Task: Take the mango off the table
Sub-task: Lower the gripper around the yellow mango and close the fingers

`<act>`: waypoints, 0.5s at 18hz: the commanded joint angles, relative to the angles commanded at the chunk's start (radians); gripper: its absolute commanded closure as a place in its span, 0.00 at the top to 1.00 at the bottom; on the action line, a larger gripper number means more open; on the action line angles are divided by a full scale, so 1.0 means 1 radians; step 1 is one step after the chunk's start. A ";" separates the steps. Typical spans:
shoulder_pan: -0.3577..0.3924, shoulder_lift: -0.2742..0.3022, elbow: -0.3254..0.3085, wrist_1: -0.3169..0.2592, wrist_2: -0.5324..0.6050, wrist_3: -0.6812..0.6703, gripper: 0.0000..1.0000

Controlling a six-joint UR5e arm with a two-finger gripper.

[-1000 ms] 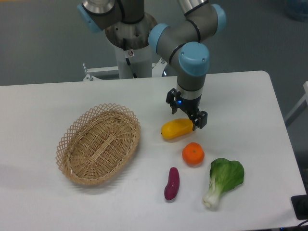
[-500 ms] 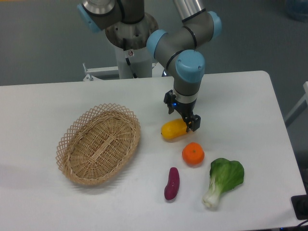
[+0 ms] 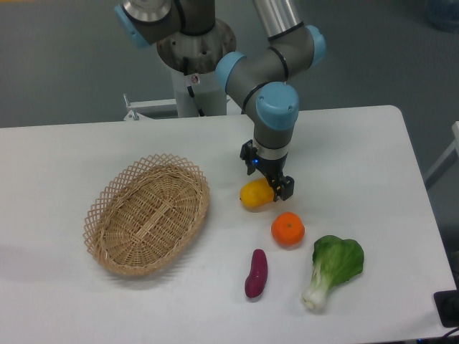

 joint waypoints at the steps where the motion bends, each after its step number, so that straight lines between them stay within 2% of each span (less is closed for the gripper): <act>1: -0.002 -0.002 -0.002 0.002 0.000 0.000 1.00; 2: -0.002 0.000 -0.005 0.002 0.000 0.000 1.00; 3: -0.002 0.000 -0.003 0.002 0.000 0.000 0.93; 4: -0.002 0.005 -0.002 0.002 0.000 0.000 0.82; 6: -0.002 0.005 -0.002 0.002 0.000 0.000 0.70; 9: 0.000 0.008 0.003 0.000 0.000 0.002 0.60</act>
